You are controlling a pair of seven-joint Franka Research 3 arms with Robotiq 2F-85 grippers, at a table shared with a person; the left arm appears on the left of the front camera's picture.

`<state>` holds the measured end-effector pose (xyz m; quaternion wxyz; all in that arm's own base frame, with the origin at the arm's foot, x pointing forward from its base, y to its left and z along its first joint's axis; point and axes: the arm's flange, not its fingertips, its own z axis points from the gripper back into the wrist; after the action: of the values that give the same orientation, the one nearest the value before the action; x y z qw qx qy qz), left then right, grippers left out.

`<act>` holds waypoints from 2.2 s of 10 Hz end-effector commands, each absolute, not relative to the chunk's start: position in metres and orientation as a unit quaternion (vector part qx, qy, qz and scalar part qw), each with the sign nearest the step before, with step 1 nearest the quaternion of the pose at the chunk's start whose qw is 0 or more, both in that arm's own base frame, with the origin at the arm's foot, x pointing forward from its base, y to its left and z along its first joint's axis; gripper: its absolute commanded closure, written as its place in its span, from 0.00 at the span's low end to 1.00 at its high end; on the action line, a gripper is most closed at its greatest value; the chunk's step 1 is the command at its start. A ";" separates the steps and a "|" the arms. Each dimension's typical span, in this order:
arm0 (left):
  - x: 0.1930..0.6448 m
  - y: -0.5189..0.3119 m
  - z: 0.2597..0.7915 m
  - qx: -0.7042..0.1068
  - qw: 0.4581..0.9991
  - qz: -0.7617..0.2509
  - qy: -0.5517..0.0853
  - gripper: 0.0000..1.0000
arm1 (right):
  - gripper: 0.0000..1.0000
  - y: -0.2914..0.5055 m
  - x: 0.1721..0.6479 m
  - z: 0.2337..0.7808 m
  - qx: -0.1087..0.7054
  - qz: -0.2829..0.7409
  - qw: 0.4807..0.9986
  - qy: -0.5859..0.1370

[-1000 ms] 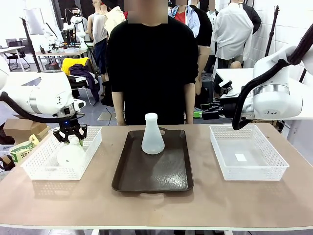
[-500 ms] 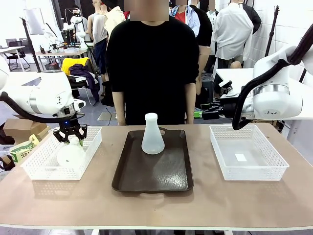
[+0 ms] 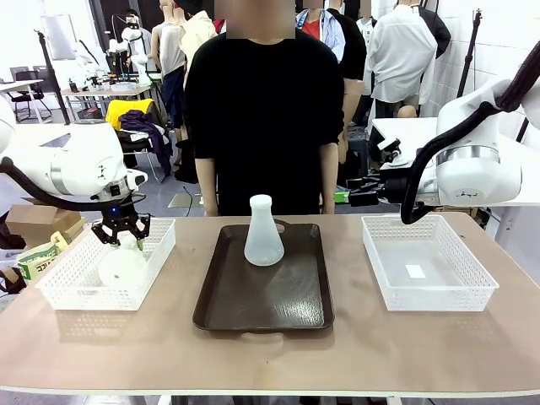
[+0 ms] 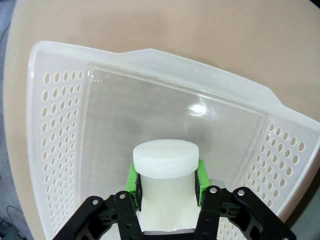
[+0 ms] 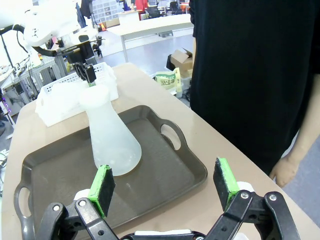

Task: Prepare the laboratory tools.
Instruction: Place the picked Big flask upright in the Handle tray as directed by the person.

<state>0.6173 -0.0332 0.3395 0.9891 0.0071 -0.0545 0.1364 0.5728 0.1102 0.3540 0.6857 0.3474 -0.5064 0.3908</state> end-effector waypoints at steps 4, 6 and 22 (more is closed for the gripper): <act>0.596 -0.021 0.382 -0.007 0.989 0.133 -0.064 1.00 | 0.00 0.110 0.576 0.355 0.350 0.394 0.690 -0.497; 0.583 -0.019 0.412 -0.016 0.990 0.114 -0.084 1.00 | 0.00 0.110 0.576 0.355 0.350 0.394 0.690 -0.497; 0.537 -0.033 0.469 -0.042 0.990 0.047 -0.126 1.00 | 0.00 0.110 0.576 0.355 0.350 0.394 0.690 -0.497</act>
<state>0.5367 -0.0338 0.4671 0.9901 -0.0424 -0.1253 0.0467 0.5728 0.1102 0.3539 0.6857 0.3474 -0.5063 0.3907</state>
